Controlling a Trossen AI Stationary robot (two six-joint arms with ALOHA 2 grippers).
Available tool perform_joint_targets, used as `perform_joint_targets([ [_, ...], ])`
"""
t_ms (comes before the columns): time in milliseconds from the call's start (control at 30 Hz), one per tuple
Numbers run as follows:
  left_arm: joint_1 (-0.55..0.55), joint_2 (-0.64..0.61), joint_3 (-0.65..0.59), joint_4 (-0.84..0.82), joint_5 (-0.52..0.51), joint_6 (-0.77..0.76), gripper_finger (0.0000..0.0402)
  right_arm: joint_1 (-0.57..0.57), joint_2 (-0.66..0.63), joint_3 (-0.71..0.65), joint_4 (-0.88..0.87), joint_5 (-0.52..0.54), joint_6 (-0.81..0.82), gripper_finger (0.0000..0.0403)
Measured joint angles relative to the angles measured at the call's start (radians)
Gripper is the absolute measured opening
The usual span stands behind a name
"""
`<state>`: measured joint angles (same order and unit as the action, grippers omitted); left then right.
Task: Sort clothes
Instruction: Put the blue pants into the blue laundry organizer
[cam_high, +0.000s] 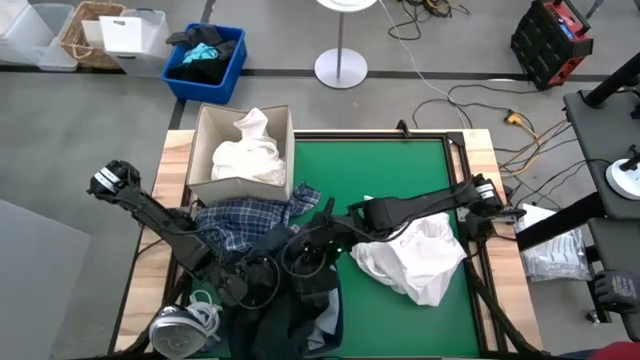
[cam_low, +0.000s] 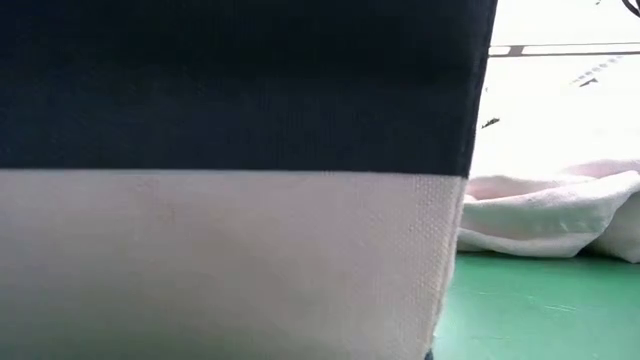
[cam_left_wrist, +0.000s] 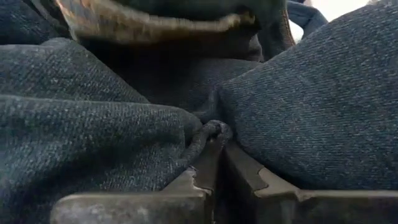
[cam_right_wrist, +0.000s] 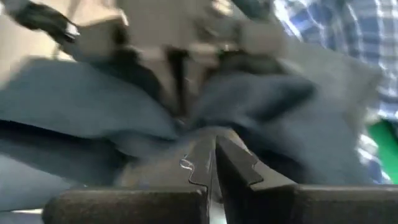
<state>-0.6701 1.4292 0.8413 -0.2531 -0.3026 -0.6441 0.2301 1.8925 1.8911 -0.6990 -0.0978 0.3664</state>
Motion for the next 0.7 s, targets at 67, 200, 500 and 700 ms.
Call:
perform_joint_targets([
  [67,0.009,0.000,0.000,0.006,-0.002,0.001,0.0000,0.014,-0.009,0.004,0.032,-0.003,0.000,0.0013],
  [200,0.021,0.000,0.000,0.008,-0.027,-0.009,0.0000,0.051,-0.009,0.018,0.065,-0.012,0.001,0.0013],
  [500,0.023,0.002,-0.006,0.028,-0.081,0.005,0.0000,0.116,0.020,0.005,0.263,-0.015,-0.120,0.0051],
  [700,0.024,0.009,0.044,-0.017,-0.073,0.014,0.0000,0.107,0.131,0.000,0.455,-0.268,-0.120,0.0047],
])
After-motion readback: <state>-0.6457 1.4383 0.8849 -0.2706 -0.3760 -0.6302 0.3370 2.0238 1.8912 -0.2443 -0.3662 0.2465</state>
